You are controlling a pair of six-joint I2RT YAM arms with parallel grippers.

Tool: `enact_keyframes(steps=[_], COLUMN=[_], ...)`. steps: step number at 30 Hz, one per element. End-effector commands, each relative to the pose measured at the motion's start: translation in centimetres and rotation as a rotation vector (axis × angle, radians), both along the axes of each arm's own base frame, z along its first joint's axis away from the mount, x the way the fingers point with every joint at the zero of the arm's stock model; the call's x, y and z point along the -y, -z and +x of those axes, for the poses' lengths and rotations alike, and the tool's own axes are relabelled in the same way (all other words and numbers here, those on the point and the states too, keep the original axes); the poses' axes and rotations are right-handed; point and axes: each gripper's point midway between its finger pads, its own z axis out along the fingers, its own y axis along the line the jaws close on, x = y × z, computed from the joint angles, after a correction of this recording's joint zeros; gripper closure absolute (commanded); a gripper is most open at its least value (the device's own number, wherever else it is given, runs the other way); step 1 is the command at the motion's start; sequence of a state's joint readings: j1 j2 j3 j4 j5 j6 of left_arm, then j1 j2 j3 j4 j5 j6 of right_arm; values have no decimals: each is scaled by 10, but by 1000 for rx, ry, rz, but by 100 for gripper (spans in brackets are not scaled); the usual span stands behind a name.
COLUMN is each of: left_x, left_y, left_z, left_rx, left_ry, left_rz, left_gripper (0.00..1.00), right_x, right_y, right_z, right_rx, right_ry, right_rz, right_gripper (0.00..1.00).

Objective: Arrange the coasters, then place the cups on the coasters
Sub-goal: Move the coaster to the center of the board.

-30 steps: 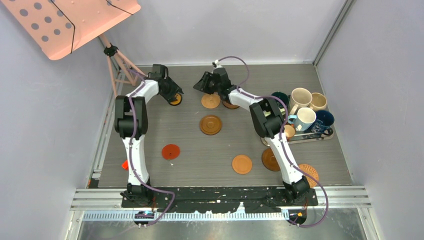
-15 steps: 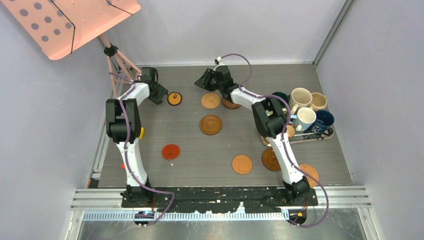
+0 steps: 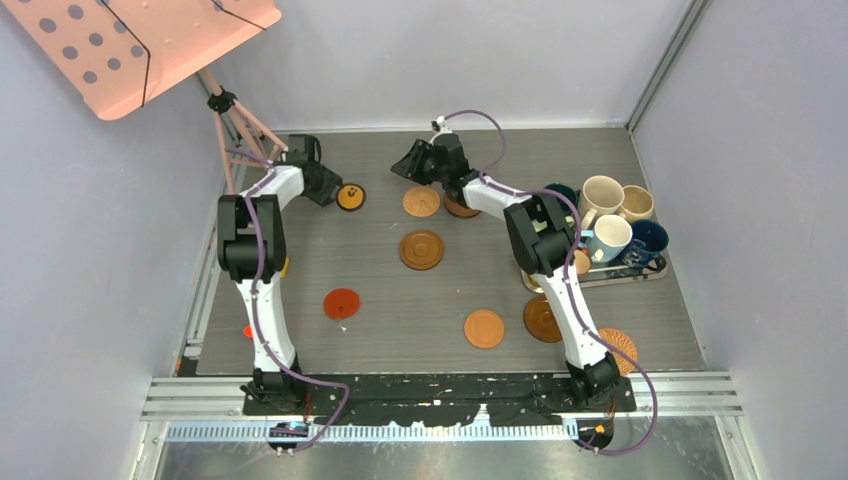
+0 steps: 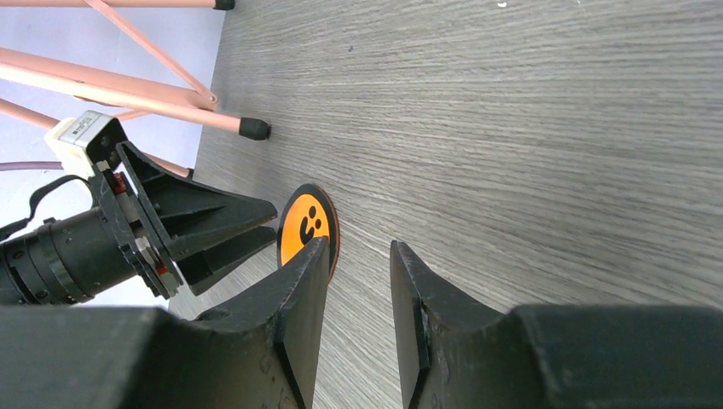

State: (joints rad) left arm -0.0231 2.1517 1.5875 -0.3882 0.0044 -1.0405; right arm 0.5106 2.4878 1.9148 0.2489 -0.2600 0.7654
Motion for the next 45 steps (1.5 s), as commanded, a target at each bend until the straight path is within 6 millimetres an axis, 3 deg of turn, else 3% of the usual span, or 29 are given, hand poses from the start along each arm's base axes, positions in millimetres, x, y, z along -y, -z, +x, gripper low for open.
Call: enact_keyframes(steps=[1,6,19,20,21,22,23,24,25,31,32,33,34,39,45], left_x=[11,25,65,68,71,73,76,79,82,86,87,88,89,93,84], left_y=[-6,-8,-9,-7,-7,-7,-7,-7,-7,-8,-8,-8,-9,-11,-25], left_z=[16,18,23,21,19,17,15,13,12,5,3,1,1,-3,-6], left_rx=[43,49,56,50,47,45,42,41,42,32,34,37,41,45,74], left_ry=[10,33,139,148,157,167,178,188,201,225,228,232,237,257,250], left_rz=[-41,-67,-138,-141,-142,-138,-133,-128,-125,-131,-134,-137,-143,-164,-122], left_gripper=[55,55,55,55,54,55,55,55,54,54,54,54,54,54,54], right_x=[7,14,23,21,19,15,13,9,6,-8,-8,-10,-10,-17,-21], right_y=[-61,-68,-56,-62,-45,-54,-35,-42,-30,-28,-16,-21,-10,0,16], right_z=[4,7,11,15,16,21,22,25,25,31,31,34,34,34,32], right_rx=[106,118,112,129,94,108,68,73,47,52,29,36,11,-17,-48], right_ry=[7,22,17,10,6,5,3,0,-5,-1,1,2,2,-7,-16], right_rz=[71,80,49,50,28,34,17,35,32,18,8,16,5,20,5], right_gripper=[61,61,61,60,61,61,61,61,61,61,61,61,62,62,62])
